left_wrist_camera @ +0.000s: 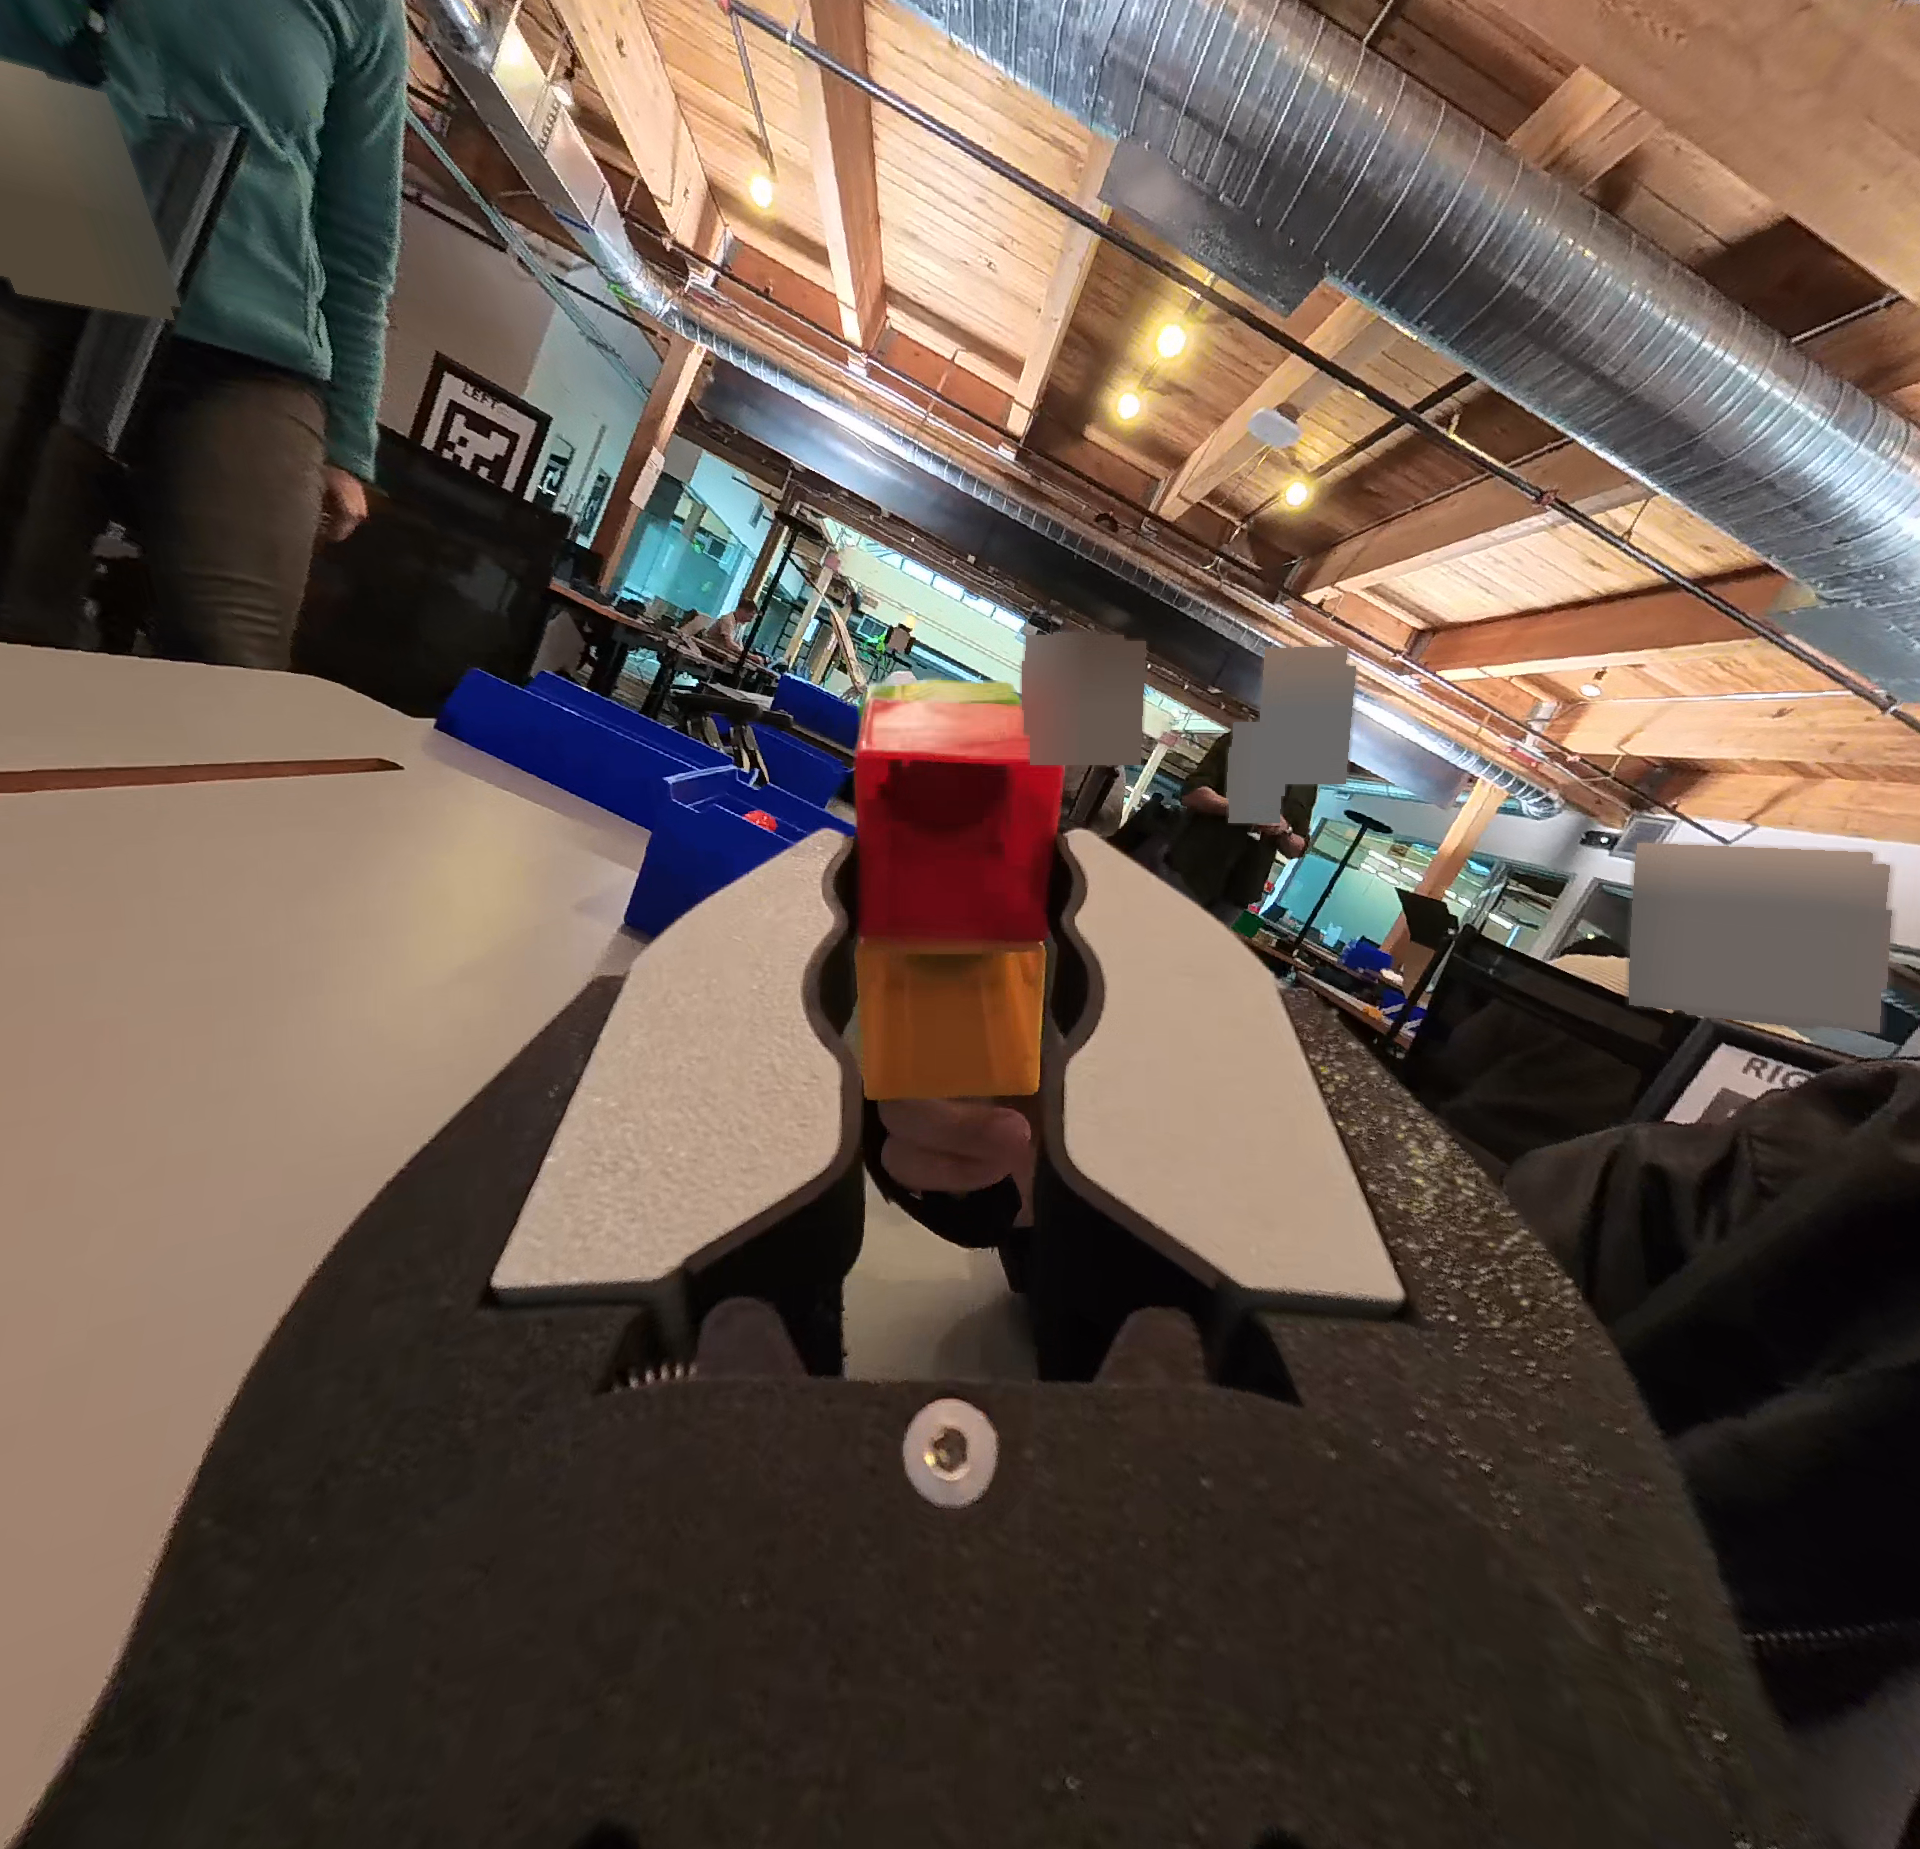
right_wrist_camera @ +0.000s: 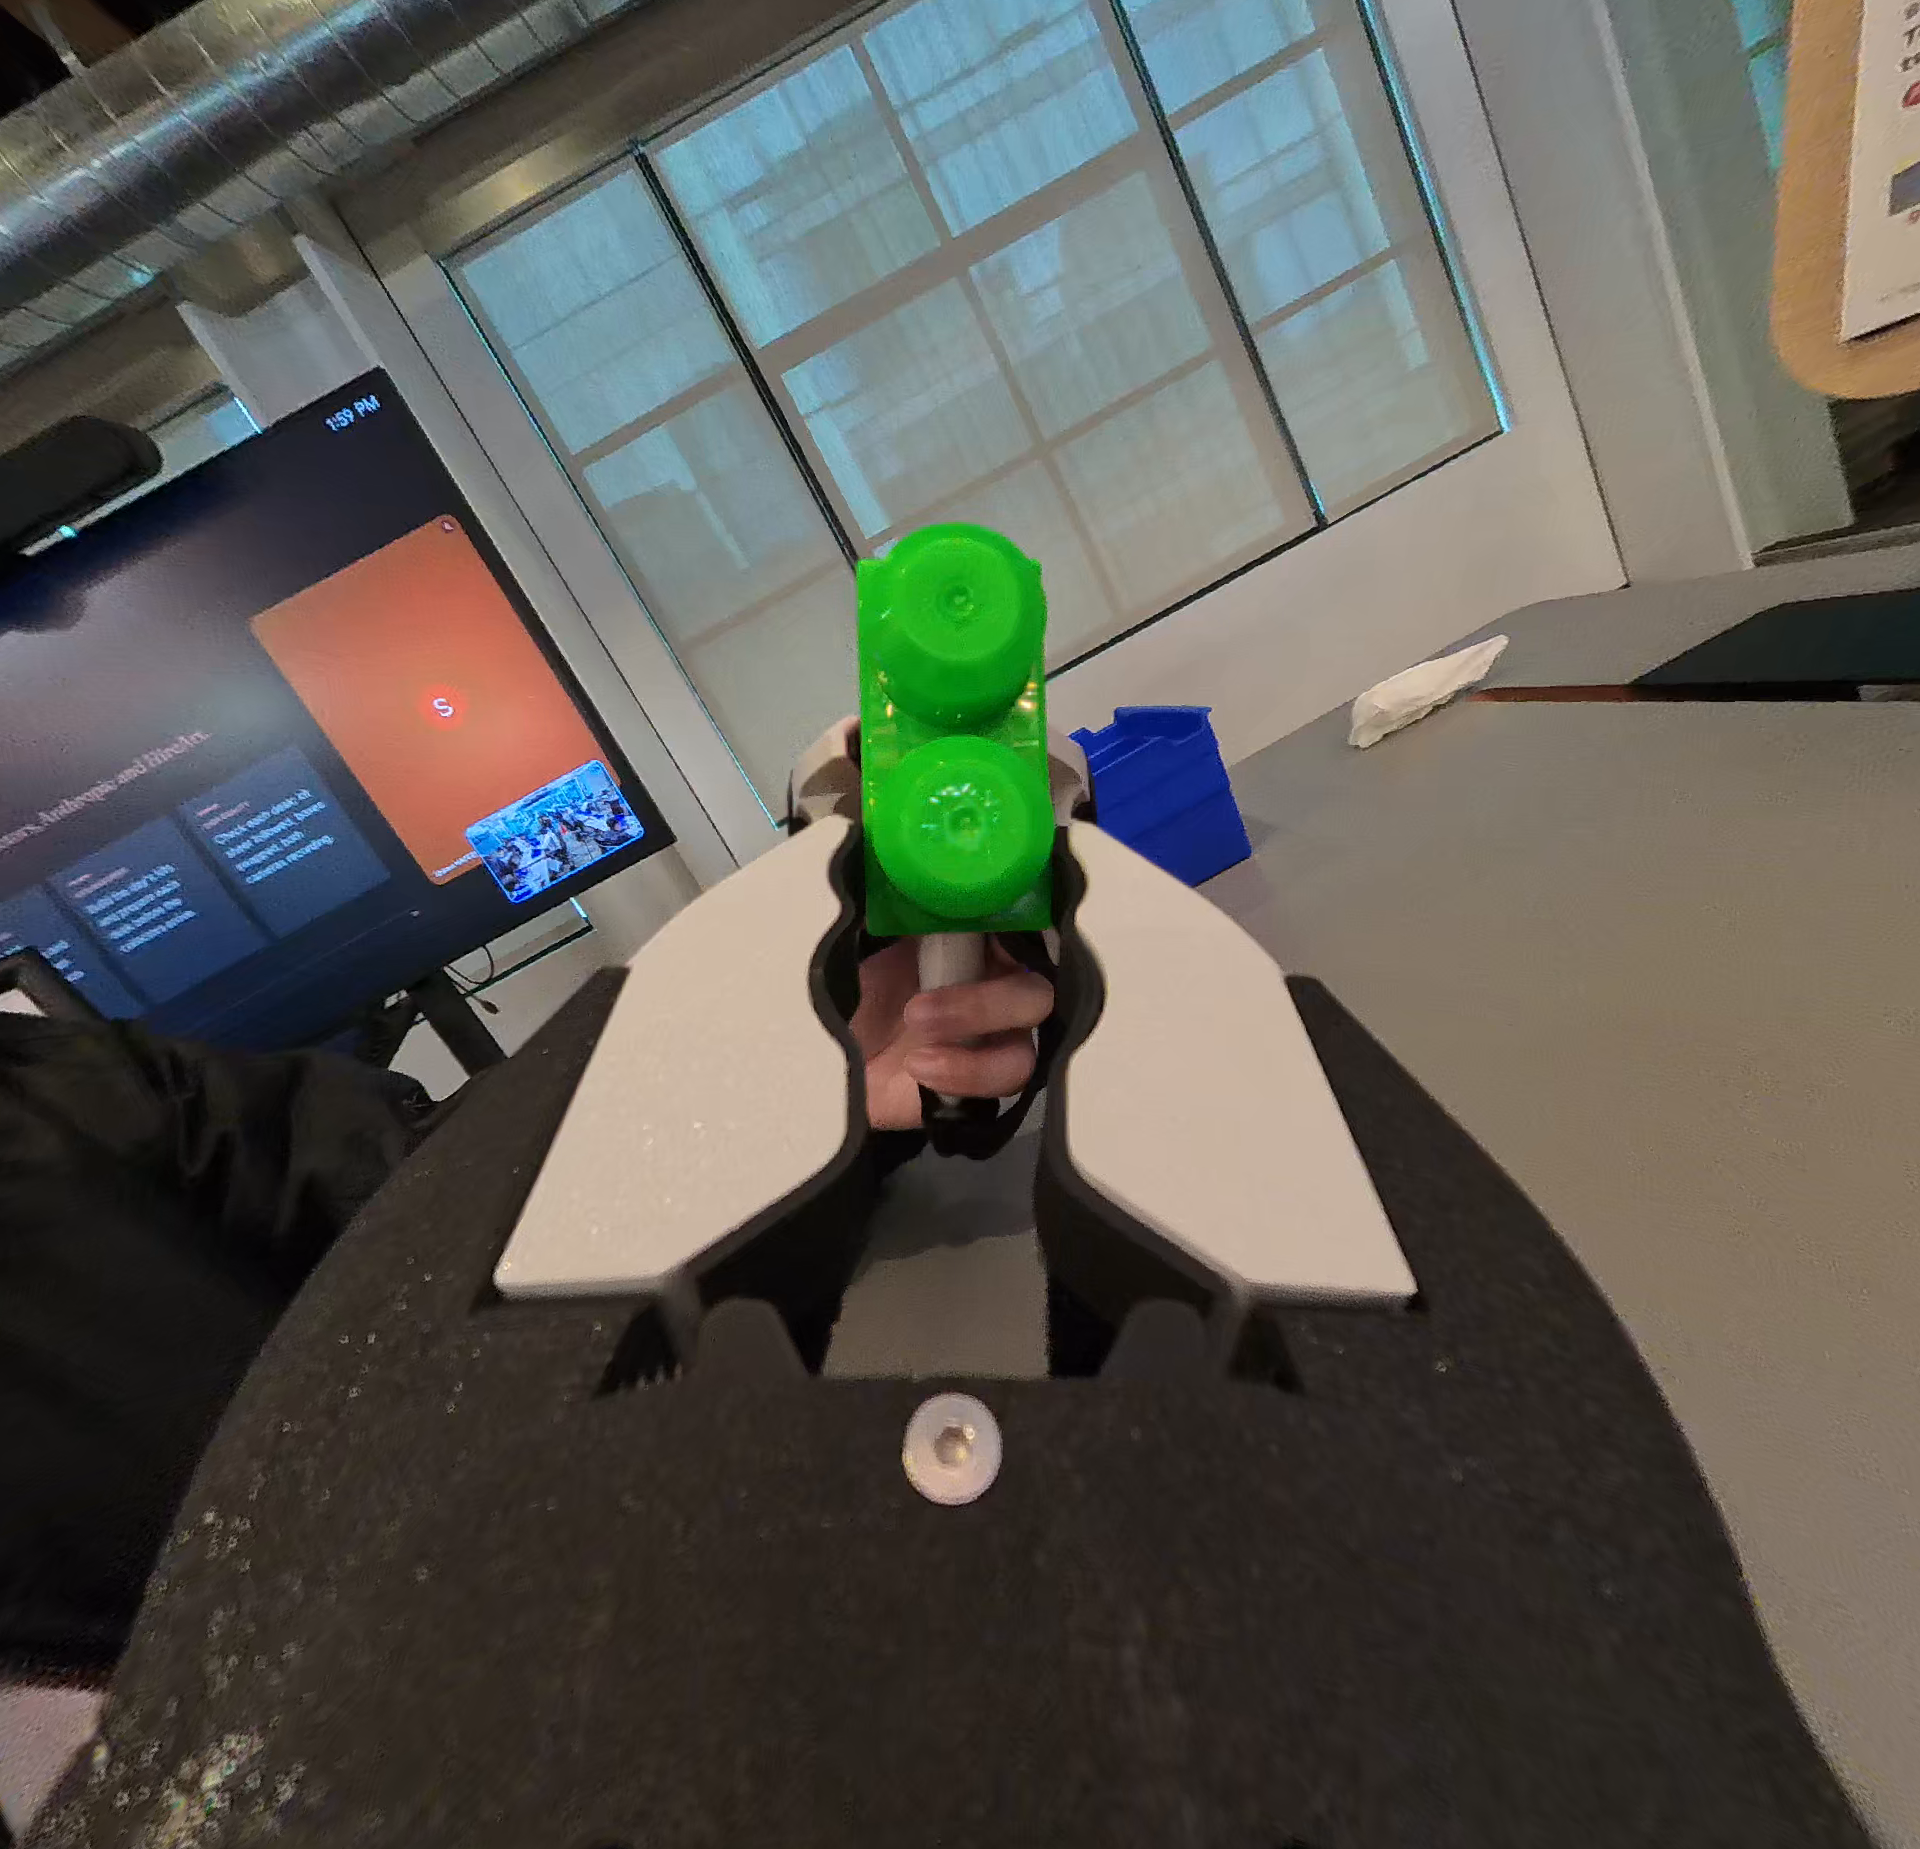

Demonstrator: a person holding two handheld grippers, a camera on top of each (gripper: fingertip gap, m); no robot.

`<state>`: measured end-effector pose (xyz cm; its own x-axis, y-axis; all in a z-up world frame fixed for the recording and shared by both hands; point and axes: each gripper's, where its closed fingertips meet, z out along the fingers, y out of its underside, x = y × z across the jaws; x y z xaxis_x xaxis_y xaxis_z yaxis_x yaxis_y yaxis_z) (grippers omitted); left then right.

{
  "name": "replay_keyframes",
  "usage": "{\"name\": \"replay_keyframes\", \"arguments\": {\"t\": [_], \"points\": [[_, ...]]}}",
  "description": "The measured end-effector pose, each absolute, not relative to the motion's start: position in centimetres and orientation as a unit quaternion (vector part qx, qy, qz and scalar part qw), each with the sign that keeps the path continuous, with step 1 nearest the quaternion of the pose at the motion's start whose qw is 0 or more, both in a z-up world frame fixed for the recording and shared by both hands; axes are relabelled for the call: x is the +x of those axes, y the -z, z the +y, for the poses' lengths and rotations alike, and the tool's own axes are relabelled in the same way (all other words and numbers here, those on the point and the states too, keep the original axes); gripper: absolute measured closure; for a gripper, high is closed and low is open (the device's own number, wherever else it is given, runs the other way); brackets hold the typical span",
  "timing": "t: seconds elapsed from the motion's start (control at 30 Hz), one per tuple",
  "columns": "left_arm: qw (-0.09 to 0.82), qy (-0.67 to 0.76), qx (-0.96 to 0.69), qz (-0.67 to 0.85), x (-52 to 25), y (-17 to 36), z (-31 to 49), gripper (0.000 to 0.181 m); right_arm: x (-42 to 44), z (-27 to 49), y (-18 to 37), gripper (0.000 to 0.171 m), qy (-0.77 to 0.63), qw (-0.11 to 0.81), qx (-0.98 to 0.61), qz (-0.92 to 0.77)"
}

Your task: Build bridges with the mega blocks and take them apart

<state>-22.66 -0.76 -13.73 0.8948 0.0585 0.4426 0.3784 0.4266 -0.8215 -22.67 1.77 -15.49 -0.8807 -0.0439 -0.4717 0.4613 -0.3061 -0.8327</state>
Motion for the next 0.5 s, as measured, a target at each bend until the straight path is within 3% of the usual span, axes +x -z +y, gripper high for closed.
{"name": "replay_keyframes", "arguments": {"t": [0.3,0.5], "points": [[0.759,0.143,-0.608,-0.183,-21.2,16.5,1.9,0.144,-22.4,5.7,14.9,0.138,0.726,0.058,0.175,0.663],[0.743,0.086,-0.641,-0.176,-21.2,17.0,2.4,0.141,-22.0,17.7,11.7,0.138,0.617,-0.107,0.193,0.755]]}}
